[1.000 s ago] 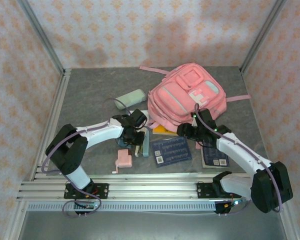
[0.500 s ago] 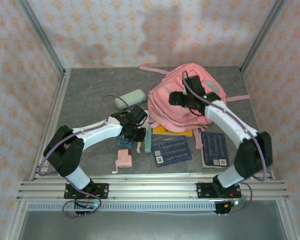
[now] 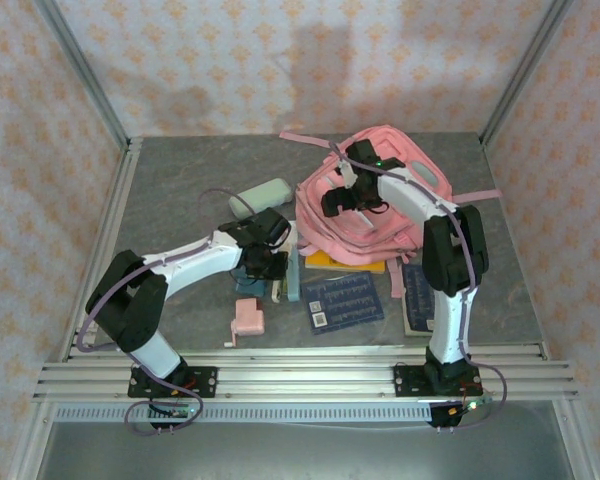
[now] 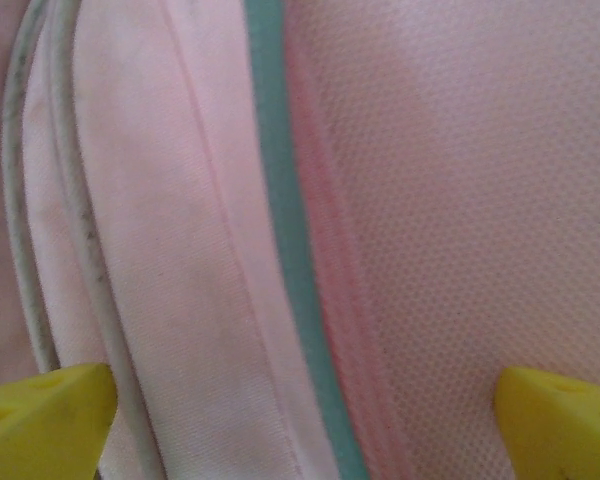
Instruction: Pack books, pencil case, and school supplies into a backpack
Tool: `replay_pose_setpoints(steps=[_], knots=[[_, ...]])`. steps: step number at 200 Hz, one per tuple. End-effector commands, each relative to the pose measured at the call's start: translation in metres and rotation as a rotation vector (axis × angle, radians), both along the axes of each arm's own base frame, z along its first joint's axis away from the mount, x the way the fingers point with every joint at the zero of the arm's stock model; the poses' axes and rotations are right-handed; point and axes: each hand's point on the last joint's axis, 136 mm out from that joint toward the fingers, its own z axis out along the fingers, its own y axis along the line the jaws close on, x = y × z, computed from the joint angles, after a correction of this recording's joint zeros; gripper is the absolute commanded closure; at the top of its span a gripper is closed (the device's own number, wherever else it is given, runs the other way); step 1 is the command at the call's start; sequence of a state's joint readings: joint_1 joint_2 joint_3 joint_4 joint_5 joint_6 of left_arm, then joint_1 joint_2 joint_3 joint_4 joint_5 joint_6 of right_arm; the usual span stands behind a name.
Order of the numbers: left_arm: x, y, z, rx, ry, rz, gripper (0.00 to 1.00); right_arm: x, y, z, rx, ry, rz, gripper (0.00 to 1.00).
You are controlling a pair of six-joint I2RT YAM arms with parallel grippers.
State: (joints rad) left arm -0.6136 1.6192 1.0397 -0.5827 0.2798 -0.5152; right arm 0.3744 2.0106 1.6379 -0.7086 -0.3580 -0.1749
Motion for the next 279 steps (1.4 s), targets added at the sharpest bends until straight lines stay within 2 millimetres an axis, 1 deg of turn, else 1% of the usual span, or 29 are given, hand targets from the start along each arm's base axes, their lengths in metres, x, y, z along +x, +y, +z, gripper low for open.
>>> replay_pose_setpoints(steps=[1,16,22,28,48,68,75,82,97,113,118,129,150,164,177,194,205,214,232,234,238,240,241,242,251,261,271,279], knots=[[0.004,0.004,0.009,-0.008,-0.025,0.023,1.00,-0.014,0.004,-0.018,-0.039,0.065,0.094,0.09],[0.005,0.005,0.007,-0.005,-0.024,0.028,1.00,-0.017,0.006,-0.022,-0.039,0.051,0.103,0.11],[0.006,0.006,0.006,0.003,-0.022,0.031,1.00,-0.016,0.006,-0.021,-0.034,0.033,0.097,0.14],[0.006,0.008,0.003,0.013,-0.018,0.034,1.00,-0.014,0.006,-0.020,-0.030,0.015,0.082,0.20],[0.007,0.009,-0.007,0.040,0.010,0.040,1.00,-0.006,0.005,-0.017,-0.006,-0.024,0.033,0.45],[0.005,0.009,-0.016,0.052,0.035,0.037,0.93,0.000,0.018,-0.014,0.073,-0.026,-0.004,0.81],[0.004,0.010,-0.016,0.054,0.039,0.036,0.90,0.002,0.022,-0.011,0.103,-0.023,-0.018,0.92],[0.004,0.010,-0.016,0.056,0.040,0.037,0.85,0.006,0.026,-0.008,0.131,-0.028,-0.042,1.00],[0.004,0.011,-0.008,0.052,0.025,0.039,0.69,0.019,0.030,0.004,0.190,-0.065,-0.123,1.00],[0.006,0.014,0.008,0.052,-0.011,0.046,0.56,0.035,0.032,0.024,0.278,-0.102,-0.260,1.00],[0.007,0.015,0.014,0.052,-0.025,0.048,0.52,0.041,0.036,0.033,0.325,-0.107,-0.303,1.00],[0.009,0.019,0.026,0.058,-0.051,0.056,0.46,0.049,0.041,0.044,0.411,-0.098,-0.390,1.00],[0.012,0.023,0.047,0.067,-0.095,0.057,0.36,0.059,0.064,0.060,0.571,-0.055,-0.509,1.00],[0.014,0.023,0.058,0.063,-0.115,0.049,0.34,0.062,0.082,0.069,0.658,-0.038,-0.546,1.00],[0.016,0.019,0.064,0.050,-0.124,0.034,0.34,0.065,0.093,0.074,0.704,-0.017,-0.580,1.00],[0.016,0.004,0.066,0.036,-0.128,-0.018,0.34,0.070,0.095,0.076,0.747,0.011,-0.642,1.00],[0.016,-0.008,0.067,0.031,-0.129,-0.057,0.34,0.072,0.096,0.080,0.768,0.017,-0.664,1.00],[0.016,-0.015,0.067,0.034,-0.136,-0.071,0.34,0.074,0.098,0.084,0.774,0.023,-0.663,1.00],[0.019,-0.024,0.067,0.006,-0.141,-0.069,0.34,0.073,0.101,0.082,0.746,0.036,-0.640,1.00],[0.019,-0.025,0.067,0.002,-0.140,-0.070,0.34,0.072,0.101,0.081,0.740,0.036,-0.637,0.98],[0.020,-0.028,0.067,-0.009,-0.141,-0.072,0.34,0.072,0.100,0.082,0.729,0.033,-0.631,0.91],[0.021,-0.029,0.068,-0.015,-0.144,-0.072,0.34,0.072,0.100,0.082,0.723,0.031,-0.628,0.86],[0.021,-0.029,0.067,-0.015,-0.143,-0.073,0.34,0.071,0.099,0.081,0.714,0.030,-0.627,0.80],[0.021,-0.029,0.067,-0.016,-0.142,-0.073,0.34,0.071,0.099,0.081,0.714,0.030,-0.627,0.80],[0.023,-0.034,0.066,-0.029,-0.139,-0.080,0.34,0.069,0.092,0.079,0.660,0.015,-0.626,0.56],[0.023,-0.040,0.065,-0.045,-0.136,-0.099,0.34,0.065,0.081,0.082,0.603,-0.021,-0.620,0.37],[0.024,-0.046,0.065,-0.044,-0.142,-0.123,0.33,0.061,0.071,0.088,0.555,-0.058,-0.610,0.32],[0.024,-0.050,0.064,-0.031,-0.151,-0.143,0.33,0.055,0.055,0.093,0.486,-0.107,-0.618,0.32]])
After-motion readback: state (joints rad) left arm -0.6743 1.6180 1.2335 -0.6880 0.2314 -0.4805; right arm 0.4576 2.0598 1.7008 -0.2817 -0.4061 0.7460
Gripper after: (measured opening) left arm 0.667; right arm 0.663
